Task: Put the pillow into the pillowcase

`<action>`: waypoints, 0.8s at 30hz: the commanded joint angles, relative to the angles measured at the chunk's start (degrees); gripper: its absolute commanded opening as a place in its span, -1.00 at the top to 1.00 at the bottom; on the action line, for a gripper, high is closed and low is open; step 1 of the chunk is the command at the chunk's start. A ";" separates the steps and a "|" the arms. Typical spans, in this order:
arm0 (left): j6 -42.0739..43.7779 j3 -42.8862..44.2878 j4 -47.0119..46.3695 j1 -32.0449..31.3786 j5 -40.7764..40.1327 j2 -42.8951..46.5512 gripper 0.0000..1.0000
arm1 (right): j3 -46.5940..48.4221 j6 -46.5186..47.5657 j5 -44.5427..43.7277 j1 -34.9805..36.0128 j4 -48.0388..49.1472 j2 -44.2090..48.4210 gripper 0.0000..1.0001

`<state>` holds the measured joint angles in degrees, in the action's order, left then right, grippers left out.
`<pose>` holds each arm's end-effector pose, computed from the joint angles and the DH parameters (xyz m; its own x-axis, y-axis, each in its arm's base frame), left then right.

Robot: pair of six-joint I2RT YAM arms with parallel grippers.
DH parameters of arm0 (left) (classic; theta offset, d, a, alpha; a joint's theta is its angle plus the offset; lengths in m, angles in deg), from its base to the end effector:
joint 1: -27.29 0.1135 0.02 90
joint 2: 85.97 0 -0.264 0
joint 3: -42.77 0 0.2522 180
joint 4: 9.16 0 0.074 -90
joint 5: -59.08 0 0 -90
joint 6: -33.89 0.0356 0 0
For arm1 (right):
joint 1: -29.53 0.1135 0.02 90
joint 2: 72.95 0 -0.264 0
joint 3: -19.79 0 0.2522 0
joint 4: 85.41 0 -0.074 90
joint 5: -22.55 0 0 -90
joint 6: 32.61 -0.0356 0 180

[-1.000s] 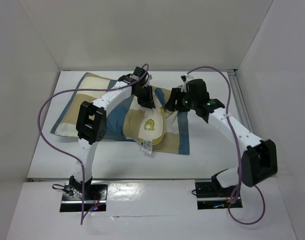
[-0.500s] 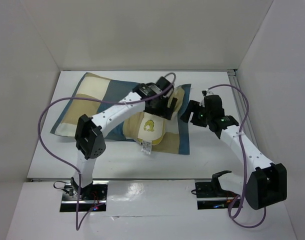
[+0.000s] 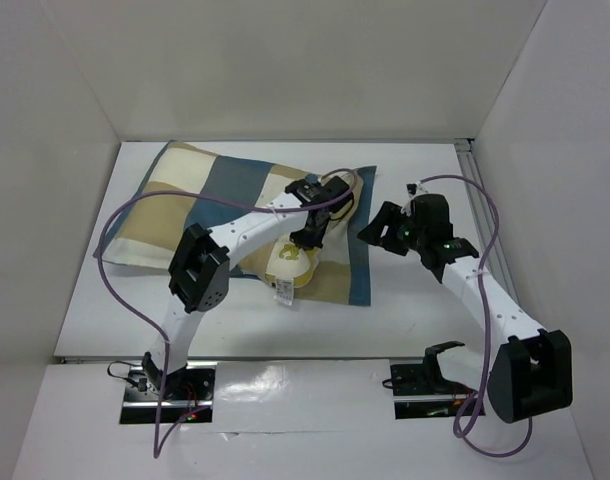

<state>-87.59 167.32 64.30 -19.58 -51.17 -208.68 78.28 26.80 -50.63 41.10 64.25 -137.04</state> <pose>0.3157 -0.3190 0.2418 -0.8719 0.2141 -0.4404 0.1815 0.9766 0.1155 0.2361 0.0589 0.2629 -0.7095 0.3520 -0.6105 -0.0702 0.8267 0.5582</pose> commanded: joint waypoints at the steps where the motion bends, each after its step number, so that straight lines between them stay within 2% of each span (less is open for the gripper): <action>1: 3.09 3.65 2.35 4.50 0.28 2.47 1.00 | -1.93 -4.38 5.68 0.72 12.34 -1.81 -0.35; 5: 6.43 2.95 -0.28 9.77 12.83 10.11 1.00 | -1.32 -7.28 4.98 3.19 19.46 -6.82 -0.35; 8: 8.80 4.53 -0.82 13.55 19.43 11.61 1.00 | -0.09 -10.71 4.45 5.56 26.74 -11.65 -0.35; 15: 10.13 6.46 -0.82 19.36 27.36 12.33 1.00 | 4.48 -18.88 5.15 8.47 41.24 -24.39 -0.35; 21: 9.60 9.36 -1.34 20.68 30.45 12.85 1.00 | 12.30 -21.44 5.24 13.73 45.48 -36.35 -0.35; 24: 9.07 10.76 -1.34 21.21 31.58 12.85 1.00 | 13.54 -23.72 2.17 14.88 46.55 -39.87 -0.23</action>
<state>-78.59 174.00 64.76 1.33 -24.09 -199.11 88.99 5.91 -46.11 54.48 104.47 -174.79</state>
